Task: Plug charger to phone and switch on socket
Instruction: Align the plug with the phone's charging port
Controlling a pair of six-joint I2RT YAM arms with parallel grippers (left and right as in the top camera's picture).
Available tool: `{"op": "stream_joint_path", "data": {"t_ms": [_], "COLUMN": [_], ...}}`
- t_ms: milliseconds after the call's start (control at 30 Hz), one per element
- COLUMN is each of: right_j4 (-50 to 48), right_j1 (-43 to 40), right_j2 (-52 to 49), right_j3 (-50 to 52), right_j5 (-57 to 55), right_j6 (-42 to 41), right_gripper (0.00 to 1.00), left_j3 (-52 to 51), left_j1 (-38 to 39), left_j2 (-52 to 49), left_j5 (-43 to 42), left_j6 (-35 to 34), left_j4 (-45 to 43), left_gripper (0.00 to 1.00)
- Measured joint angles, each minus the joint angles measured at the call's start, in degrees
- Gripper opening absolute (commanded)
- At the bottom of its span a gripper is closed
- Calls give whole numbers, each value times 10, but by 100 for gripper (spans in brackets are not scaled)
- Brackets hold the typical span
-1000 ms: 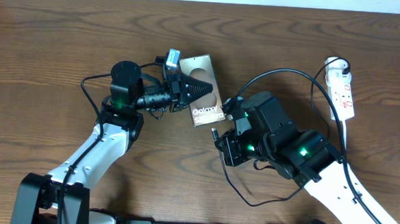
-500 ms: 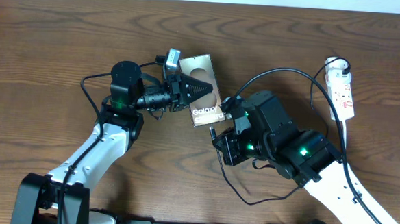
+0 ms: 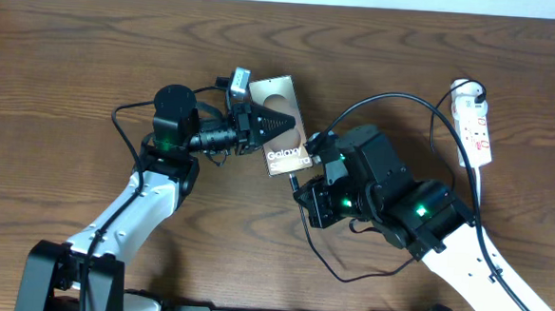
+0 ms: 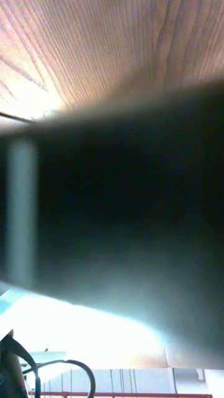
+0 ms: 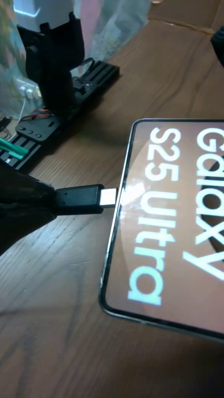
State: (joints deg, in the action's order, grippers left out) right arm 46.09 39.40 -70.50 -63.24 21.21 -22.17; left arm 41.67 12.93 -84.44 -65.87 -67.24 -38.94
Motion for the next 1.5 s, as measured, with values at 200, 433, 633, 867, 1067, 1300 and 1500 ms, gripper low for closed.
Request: {"op": "stream_joint_path", "data": {"t_ms": [200, 433, 633, 867, 1067, 1300, 1500], "right_j4": [-6, -7, -6, -5, 0, 0, -5], "right_j1": [0, 0, 0, 0, 0, 0, 0], "right_j2": [0, 0, 0, 0, 0, 0, 0], "right_j3": [0, 0, 0, 0, 0, 0, 0], "right_j5": [0, 0, 0, 0, 0, 0, -2], "right_j6": [0, 0, 0, 0, 0, 0, 0], "right_gripper": [1, 1, 1, 1, 1, 1, 1], "left_j3": [0, 0, 0, 0, 0, 0, 0], "left_j1": [-1, -1, -1, -1, -1, -1, -1], "left_j2": [0, 0, 0, 0, 0, 0, 0], "left_j5": [1, 2, 2, 1, -3, -7, -7], "left_j6": [0, 0, 0, 0, 0, 0, 0], "left_j4": [-1, -1, -1, -1, 2, 4, 3], "left_gripper": [7, 7, 8, 8, 8, 7, 7]}}
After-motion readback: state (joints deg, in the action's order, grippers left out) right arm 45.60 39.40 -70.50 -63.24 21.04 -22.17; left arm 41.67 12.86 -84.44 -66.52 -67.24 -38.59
